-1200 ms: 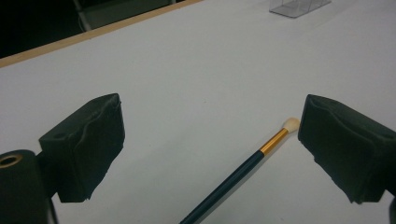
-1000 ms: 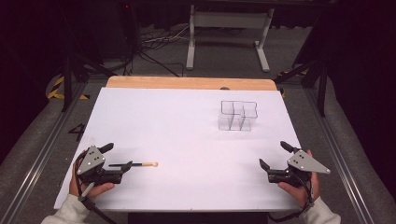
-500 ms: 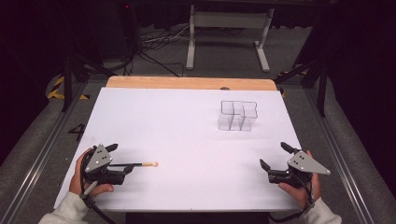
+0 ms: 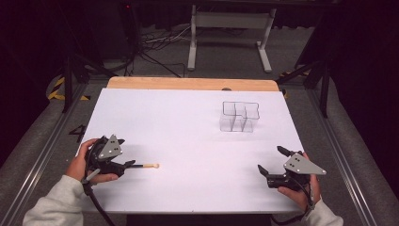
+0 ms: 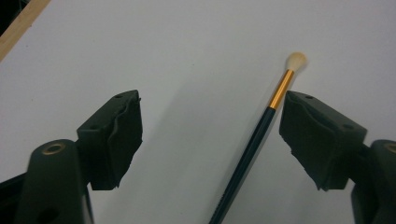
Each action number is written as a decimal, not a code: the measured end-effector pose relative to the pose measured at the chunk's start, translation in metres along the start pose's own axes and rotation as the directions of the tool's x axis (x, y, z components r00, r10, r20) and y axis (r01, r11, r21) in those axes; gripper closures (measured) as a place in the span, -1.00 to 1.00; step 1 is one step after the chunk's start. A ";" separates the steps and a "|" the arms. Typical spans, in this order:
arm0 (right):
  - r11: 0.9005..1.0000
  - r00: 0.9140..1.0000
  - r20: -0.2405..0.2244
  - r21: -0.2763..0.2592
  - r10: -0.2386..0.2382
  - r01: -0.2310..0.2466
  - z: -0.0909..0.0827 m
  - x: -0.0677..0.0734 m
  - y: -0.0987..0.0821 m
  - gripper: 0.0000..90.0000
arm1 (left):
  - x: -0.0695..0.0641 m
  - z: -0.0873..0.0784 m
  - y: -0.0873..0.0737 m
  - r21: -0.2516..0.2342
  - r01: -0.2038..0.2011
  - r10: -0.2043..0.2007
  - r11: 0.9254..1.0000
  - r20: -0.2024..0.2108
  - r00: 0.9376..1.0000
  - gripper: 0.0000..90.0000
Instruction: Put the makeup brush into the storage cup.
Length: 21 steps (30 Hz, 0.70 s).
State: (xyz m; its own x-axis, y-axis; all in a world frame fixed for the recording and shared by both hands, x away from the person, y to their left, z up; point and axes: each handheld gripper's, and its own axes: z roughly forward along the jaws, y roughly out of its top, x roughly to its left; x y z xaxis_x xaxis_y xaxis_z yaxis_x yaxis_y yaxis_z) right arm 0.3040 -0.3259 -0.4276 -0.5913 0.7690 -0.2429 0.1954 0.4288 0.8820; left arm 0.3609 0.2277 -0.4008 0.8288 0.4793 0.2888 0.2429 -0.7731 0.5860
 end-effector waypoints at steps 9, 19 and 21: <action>0.999 1.000 -0.009 0.038 -0.011 0.011 0.004 0.002 -0.003 -0.83 | 0.001 0.016 0.031 0.175 -0.180 0.148 0.968 0.180 0.972 -0.26; 0.999 1.000 -0.019 0.051 -0.015 0.016 0.006 0.001 -0.004 -0.82 | -0.003 0.045 0.050 0.391 -0.326 0.194 0.861 0.340 0.920 0.07; 0.999 1.000 -0.021 0.052 -0.014 0.015 0.006 0.001 -0.004 -0.82 | -0.004 0.051 0.051 0.419 -0.342 0.193 0.841 0.357 0.914 0.17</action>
State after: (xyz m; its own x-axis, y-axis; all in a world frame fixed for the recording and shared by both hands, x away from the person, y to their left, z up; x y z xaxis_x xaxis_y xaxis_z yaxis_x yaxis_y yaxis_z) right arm 0.3074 -0.3245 -0.4340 -0.6103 0.7529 -0.2464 0.2268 0.4641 0.8563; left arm 0.3959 0.1653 -0.4111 0.9844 0.1400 0.1066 0.1321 -0.9882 0.0774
